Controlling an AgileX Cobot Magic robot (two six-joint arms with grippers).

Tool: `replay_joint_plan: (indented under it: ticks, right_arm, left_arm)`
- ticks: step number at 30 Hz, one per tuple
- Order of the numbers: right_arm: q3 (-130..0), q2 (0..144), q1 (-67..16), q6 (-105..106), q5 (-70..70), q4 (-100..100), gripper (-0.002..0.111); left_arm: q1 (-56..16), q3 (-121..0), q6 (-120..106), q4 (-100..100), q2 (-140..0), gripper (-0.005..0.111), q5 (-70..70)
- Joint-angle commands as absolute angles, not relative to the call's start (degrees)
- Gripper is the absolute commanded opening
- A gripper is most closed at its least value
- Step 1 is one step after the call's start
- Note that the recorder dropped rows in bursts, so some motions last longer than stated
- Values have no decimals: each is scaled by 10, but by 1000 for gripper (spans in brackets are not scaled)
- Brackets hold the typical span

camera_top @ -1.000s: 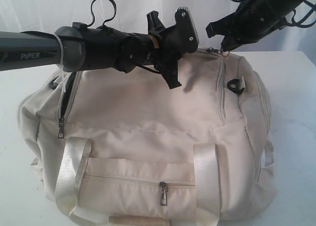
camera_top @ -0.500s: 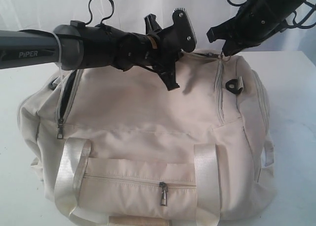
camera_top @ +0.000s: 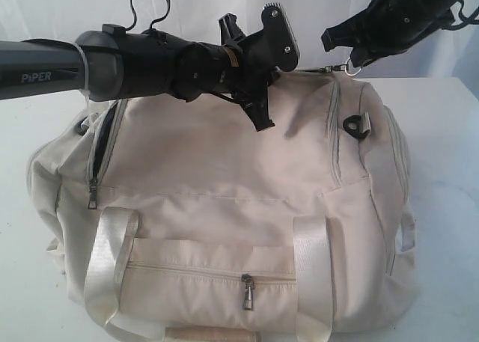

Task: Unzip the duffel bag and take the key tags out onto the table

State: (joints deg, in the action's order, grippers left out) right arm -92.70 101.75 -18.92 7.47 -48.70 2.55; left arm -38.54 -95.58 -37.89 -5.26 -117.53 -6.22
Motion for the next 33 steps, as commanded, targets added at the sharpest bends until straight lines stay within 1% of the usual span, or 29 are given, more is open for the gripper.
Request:
replay_joint_plan:
  ticks: [1,15,23,29,33]
  right_arm:
    - [-925,1005,-170,70,-492,-60,0]
    - [-925,1005,-115,61,-485,-61,0]
    - [-925,1005,-112,61,-480,-52,0]
    - [-925,1011,-113,79,-477,13,0]
    - [-925,1014,-113,90,-488,13,0]
  left_arm:
    - [-367,-954,-373,-47,-1160,0,-14]
    - [-363,-954,-383,-49,-1153,0,15]
    - [-332,-954,-346,-49,-1123,0,30]
    - [-332,-954,-347,-49,-1107,0,31]
    - [-332,-954,-347,-56,-1106,0,58]
